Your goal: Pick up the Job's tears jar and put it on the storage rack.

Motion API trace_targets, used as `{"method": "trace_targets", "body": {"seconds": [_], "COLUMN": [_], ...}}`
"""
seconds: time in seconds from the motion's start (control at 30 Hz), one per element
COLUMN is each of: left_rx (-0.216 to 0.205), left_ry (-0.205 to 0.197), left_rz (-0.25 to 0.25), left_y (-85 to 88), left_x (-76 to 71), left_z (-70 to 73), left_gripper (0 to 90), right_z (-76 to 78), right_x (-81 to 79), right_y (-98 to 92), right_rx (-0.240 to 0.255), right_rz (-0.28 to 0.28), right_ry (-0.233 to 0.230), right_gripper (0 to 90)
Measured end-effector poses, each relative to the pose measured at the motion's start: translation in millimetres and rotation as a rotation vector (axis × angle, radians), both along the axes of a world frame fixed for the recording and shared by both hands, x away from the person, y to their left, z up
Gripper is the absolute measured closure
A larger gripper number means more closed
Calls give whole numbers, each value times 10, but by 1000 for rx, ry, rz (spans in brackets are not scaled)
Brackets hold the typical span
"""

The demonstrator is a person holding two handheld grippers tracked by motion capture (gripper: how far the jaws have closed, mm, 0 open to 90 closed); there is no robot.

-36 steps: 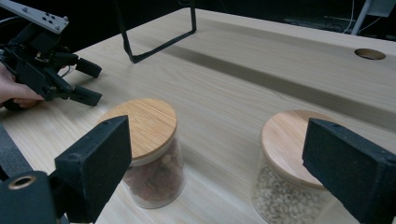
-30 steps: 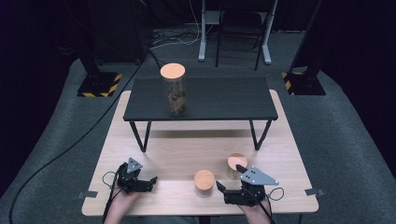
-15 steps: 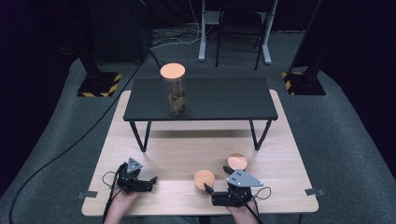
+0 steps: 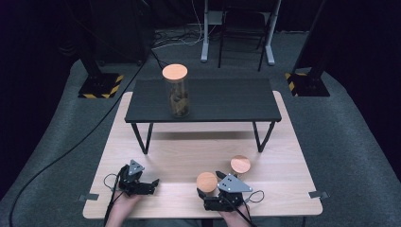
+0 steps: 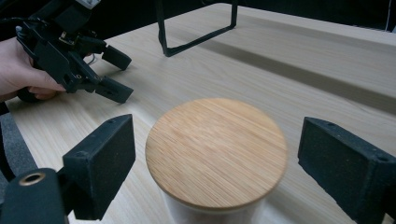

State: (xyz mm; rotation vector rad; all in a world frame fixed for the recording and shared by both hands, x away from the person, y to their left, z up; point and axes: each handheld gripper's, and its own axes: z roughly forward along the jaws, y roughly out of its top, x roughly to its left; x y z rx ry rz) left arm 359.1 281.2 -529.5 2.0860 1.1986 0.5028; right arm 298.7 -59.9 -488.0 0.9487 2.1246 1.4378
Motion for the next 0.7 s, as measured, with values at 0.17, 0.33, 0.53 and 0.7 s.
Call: {"method": "trace_targets", "body": {"seconds": [0.17,0.33,0.53,0.7], "left_rx": [0,0,0,0], "left_ry": [0,0,0,0], "left_rz": [0,0,0,0], "left_y": [0,0,0,0], "left_x": [0,0,0,0], "left_z": [0,0,0,0], "left_gripper": [25,25,25,25], "right_z": [-100,-200,-280,-345], "right_x": [37,95,153,180], "right_y": [84,130,161,207], "right_rx": [-23,-13,-4,-20], "right_rz": [6,5,3,-5], "right_ry": [16,50,64,71], "right_gripper": [124,126,139,159]}}
